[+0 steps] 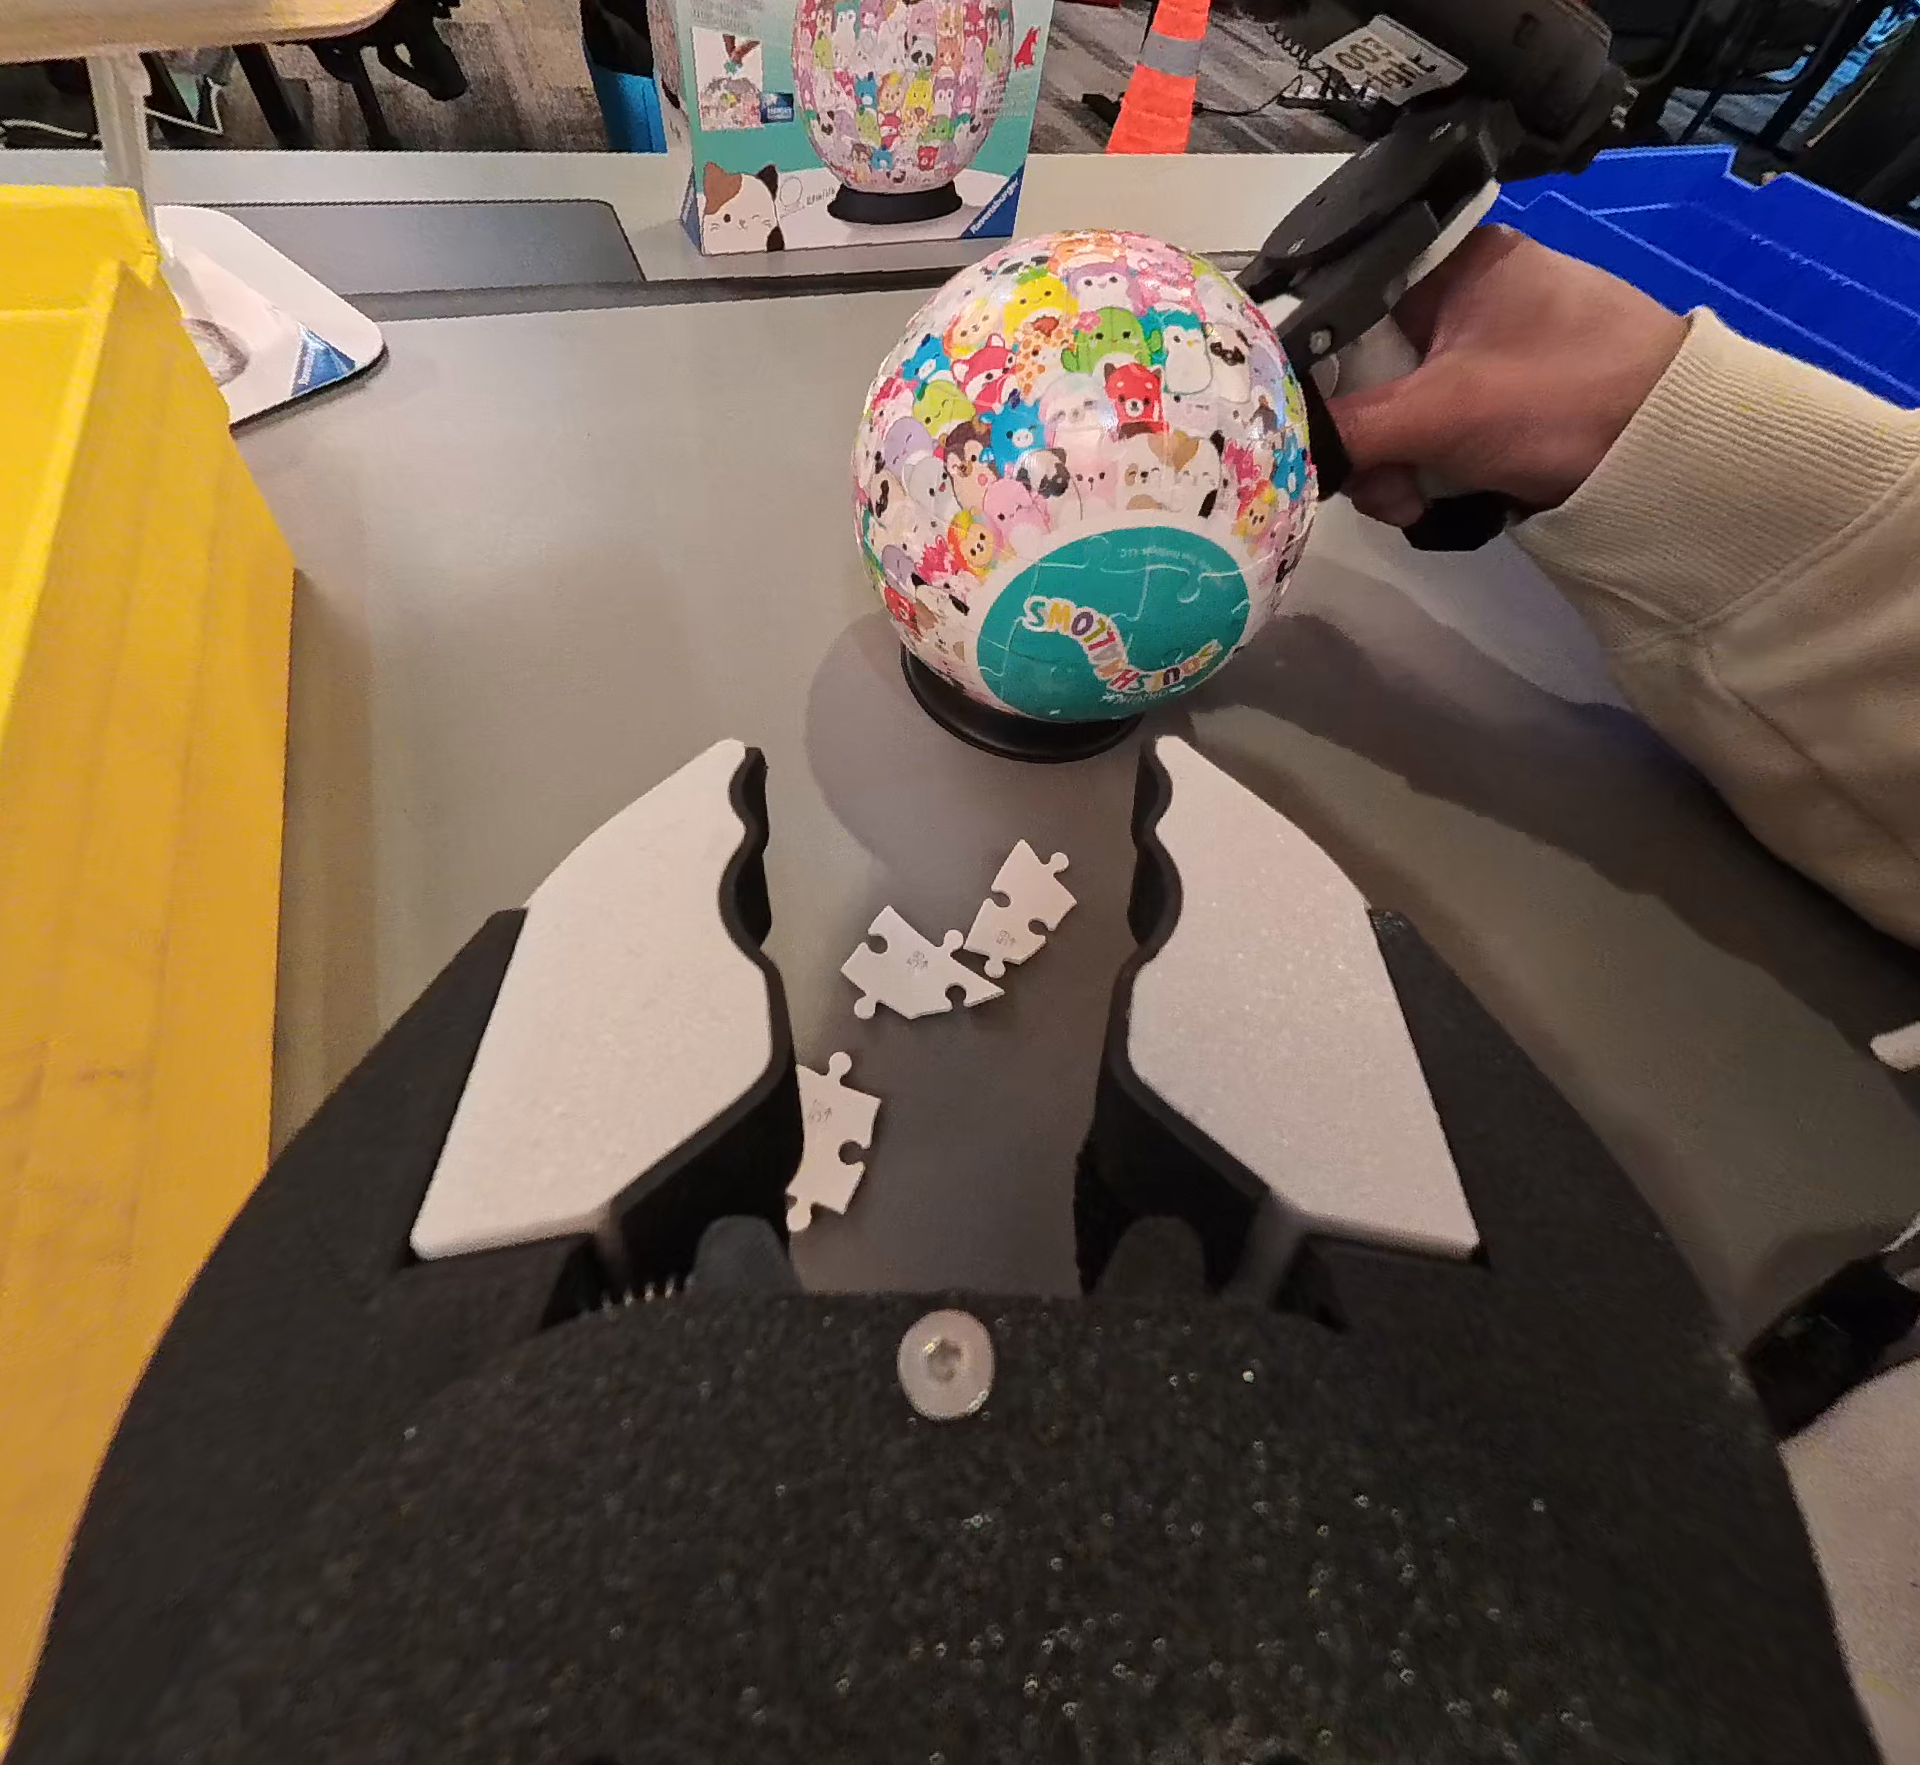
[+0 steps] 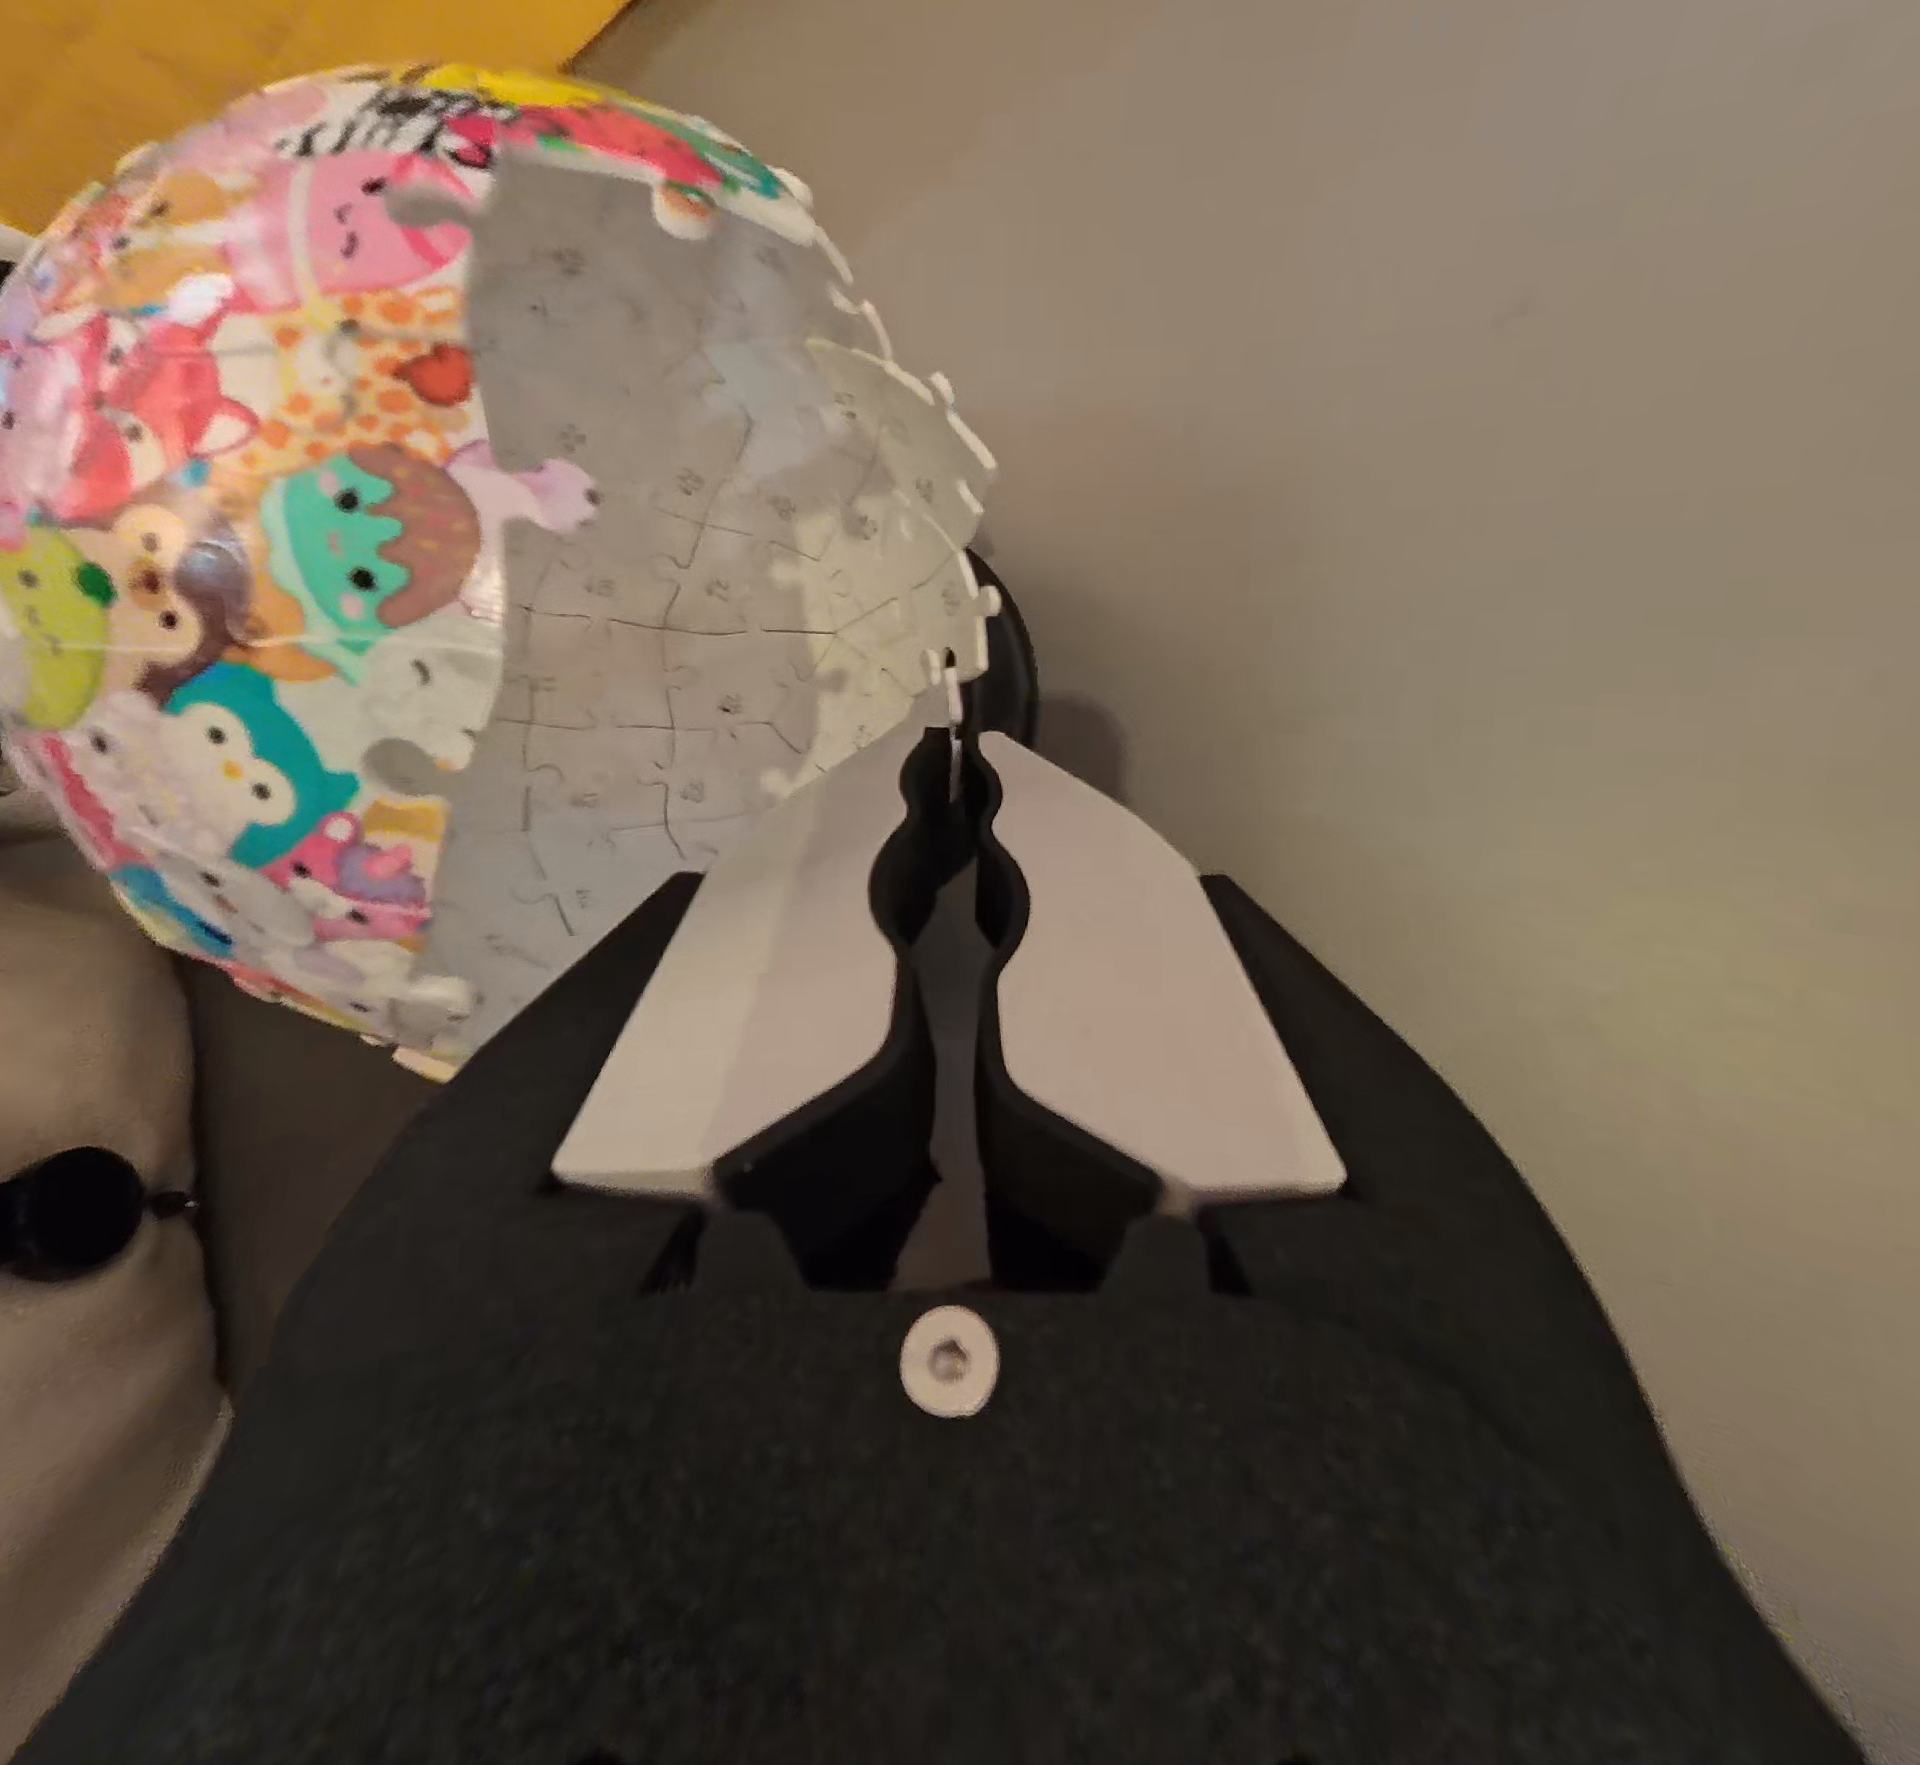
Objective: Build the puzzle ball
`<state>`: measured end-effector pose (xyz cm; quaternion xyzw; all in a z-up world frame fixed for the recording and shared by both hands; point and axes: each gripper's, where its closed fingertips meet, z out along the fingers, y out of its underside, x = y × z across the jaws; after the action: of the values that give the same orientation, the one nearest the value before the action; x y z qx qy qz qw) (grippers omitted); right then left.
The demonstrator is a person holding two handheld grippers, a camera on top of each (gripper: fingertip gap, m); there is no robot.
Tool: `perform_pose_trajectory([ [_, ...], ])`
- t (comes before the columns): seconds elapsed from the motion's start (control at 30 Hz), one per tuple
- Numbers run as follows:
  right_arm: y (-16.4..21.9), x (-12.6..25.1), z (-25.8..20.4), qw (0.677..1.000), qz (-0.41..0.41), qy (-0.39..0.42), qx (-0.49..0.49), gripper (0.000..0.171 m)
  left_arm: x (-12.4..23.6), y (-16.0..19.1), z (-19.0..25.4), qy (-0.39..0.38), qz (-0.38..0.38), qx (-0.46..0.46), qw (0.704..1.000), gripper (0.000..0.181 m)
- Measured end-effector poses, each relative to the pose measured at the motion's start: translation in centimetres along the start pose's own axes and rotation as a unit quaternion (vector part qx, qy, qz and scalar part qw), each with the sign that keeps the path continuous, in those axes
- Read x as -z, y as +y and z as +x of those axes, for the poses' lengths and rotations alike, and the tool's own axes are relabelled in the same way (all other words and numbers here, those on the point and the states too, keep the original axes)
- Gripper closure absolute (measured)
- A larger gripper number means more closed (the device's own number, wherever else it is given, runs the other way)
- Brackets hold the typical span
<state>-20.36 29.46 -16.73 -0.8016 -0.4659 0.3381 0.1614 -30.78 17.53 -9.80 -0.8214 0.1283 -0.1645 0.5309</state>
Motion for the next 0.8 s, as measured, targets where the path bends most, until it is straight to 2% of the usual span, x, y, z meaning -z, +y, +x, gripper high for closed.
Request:
perform_pose_trajectory([
  [0.07,0.0,-0.3,0.2,1.000,-0.001,0.020,0.006,0.169,0.0,0.0,0.0,-0.001,0.001,0.000,1.000,0.114],
  [0.5,0.4,-1.0,0.2,0.998,0.000,0.024,-0.051,0.169,-0.4,0.3,0.0,0.002,-0.006,0.000,1.000,0.114],
  [0.8,0.6,-1.1,0.4,0.998,-0.008,0.042,-0.044,0.169,-0.7,0.4,0.1,0.004,-0.011,-0.002,1.000,0.114],
])
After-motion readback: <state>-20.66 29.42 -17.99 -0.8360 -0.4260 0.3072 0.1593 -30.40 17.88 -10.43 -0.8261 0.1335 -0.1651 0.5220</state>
